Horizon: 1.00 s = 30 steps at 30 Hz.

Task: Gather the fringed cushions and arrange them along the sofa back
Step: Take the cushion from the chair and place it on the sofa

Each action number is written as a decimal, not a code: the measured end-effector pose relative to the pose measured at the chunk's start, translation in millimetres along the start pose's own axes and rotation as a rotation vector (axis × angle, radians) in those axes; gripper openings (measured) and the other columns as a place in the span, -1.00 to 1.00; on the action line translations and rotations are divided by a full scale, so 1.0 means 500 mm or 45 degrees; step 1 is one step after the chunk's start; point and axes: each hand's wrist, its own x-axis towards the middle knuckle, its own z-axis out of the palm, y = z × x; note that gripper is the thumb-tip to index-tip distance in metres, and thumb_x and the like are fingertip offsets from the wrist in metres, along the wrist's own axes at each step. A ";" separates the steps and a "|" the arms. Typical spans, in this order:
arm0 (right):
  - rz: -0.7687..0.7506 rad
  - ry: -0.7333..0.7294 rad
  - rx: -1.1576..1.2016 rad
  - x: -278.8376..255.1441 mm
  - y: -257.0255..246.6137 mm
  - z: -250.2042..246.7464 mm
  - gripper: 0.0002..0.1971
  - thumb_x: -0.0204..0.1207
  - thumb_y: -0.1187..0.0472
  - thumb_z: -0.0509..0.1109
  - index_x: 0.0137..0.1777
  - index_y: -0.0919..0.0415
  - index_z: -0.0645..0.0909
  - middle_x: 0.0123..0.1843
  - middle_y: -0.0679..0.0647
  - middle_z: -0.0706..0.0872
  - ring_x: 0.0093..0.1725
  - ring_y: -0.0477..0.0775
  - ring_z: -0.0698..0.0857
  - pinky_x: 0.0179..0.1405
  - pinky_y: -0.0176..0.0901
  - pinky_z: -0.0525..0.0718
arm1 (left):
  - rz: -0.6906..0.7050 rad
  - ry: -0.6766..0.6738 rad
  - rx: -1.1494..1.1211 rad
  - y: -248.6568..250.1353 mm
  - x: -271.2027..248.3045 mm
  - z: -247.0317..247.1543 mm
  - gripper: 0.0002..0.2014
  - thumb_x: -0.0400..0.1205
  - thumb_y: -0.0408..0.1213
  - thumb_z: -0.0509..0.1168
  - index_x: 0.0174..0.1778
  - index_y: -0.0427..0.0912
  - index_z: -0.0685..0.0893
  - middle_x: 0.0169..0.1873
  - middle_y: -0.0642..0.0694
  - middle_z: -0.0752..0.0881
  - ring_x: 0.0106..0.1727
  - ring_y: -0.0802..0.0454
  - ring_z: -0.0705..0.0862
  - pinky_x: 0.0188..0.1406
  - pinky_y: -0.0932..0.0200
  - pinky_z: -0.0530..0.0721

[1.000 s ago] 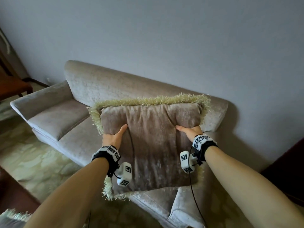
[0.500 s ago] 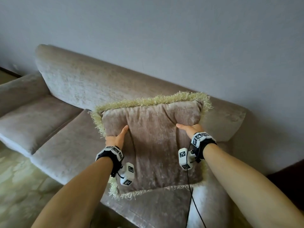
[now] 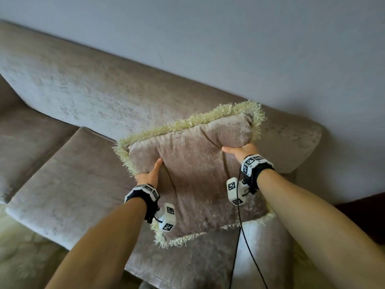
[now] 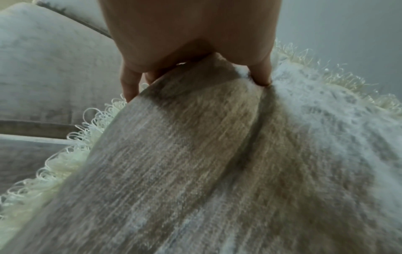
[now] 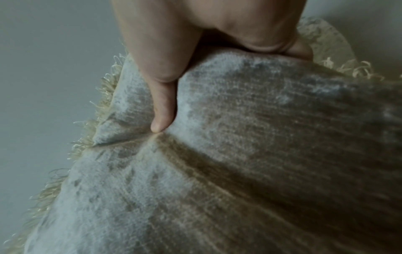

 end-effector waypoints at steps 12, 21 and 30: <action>0.101 -0.111 -0.157 0.213 0.023 0.077 0.13 0.02 -0.27 0.70 0.53 0.30 0.36 0.50 0.23 0.51 0.46 0.33 0.50 0.40 0.29 0.51 | -0.148 0.020 0.119 -0.039 0.127 0.133 -0.09 0.37 0.41 0.40 0.27 -0.37 0.46 -0.06 -0.22 0.56 -0.11 -0.18 0.57 -0.08 0.01 0.47; 0.198 -0.101 -0.253 0.298 0.039 0.099 0.30 0.13 -0.27 0.67 0.69 0.26 -0.02 0.67 0.29 0.21 0.59 0.39 0.32 0.51 0.33 0.36 | -0.146 -0.025 0.149 -0.028 0.184 0.196 -0.23 0.46 0.27 0.42 0.32 -0.35 0.52 -0.03 -0.27 0.64 -0.03 -0.21 0.63 0.13 -0.02 0.56; 0.279 -0.105 -0.279 0.311 0.043 0.144 0.34 0.13 -0.24 0.68 0.68 0.26 -0.14 0.67 0.32 0.14 0.61 0.43 0.25 0.51 0.40 0.31 | 0.106 -0.207 0.358 0.003 0.191 0.202 -0.11 0.52 0.27 0.36 0.66 -0.09 0.21 0.58 -0.24 0.39 0.52 -0.26 0.44 0.40 -0.15 0.42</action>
